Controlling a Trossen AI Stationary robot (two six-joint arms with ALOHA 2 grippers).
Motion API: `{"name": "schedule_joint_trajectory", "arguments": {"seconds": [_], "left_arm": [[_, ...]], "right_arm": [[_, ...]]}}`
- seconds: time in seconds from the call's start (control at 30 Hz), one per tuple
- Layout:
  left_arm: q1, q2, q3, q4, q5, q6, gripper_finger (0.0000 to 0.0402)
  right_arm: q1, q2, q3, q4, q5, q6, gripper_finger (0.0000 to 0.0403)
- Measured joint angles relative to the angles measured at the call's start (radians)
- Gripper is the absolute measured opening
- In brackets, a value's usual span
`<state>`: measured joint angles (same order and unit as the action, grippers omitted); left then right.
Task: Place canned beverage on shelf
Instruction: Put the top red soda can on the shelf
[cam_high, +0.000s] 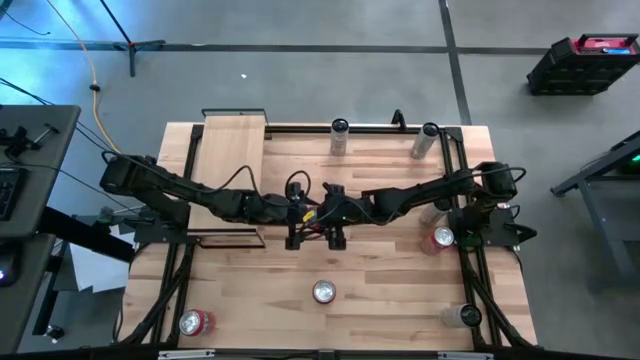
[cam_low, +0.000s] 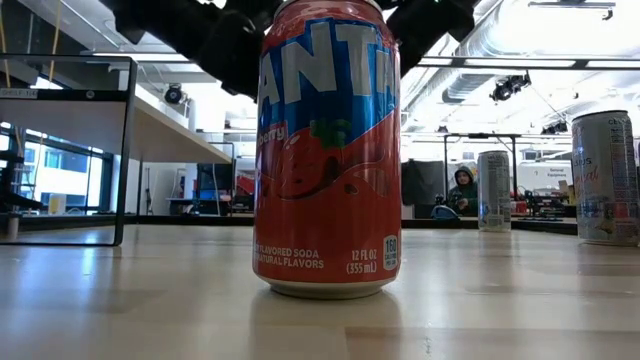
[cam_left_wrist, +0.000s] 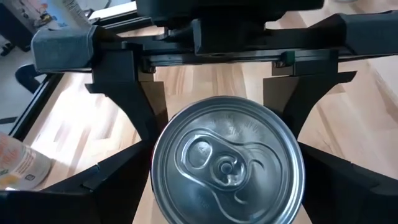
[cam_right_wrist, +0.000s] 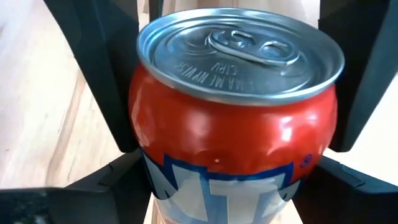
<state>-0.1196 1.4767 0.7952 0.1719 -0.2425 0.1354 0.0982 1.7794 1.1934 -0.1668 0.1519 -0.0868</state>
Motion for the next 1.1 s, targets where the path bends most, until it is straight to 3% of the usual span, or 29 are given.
{"name": "schedule_joint_trajectory", "arguments": {"seconds": [0.47, 0.63, 0.8, 0.93, 1.1], "left_arm": [[0.001, 0.015, 0.001, 0.014, 0.017, -0.007, 0.0287], [-0.001, -0.032, 0.001, -0.023, 0.023, -0.005, 0.0287], [-0.010, -0.110, 0.000, -0.102, 0.019, -0.011, 0.0287], [-0.013, -0.192, 0.044, -0.279, 0.011, -0.023, 0.0287], [-0.009, -0.264, 0.206, -0.585, -0.024, -0.028, 0.0287]], "right_arm": [[0.000, 0.000, 0.000, 0.007, -0.011, -0.004, 0.0296], [0.002, -0.008, 0.012, 0.006, -0.010, 0.001, 0.0325], [0.012, -0.045, 0.064, -0.111, 0.007, 0.003, 0.0358], [0.027, -0.105, 0.130, -0.263, 0.094, 0.019, 0.0361], [0.052, -0.205, 0.167, -0.385, 0.222, 0.042, 0.0359]]}}
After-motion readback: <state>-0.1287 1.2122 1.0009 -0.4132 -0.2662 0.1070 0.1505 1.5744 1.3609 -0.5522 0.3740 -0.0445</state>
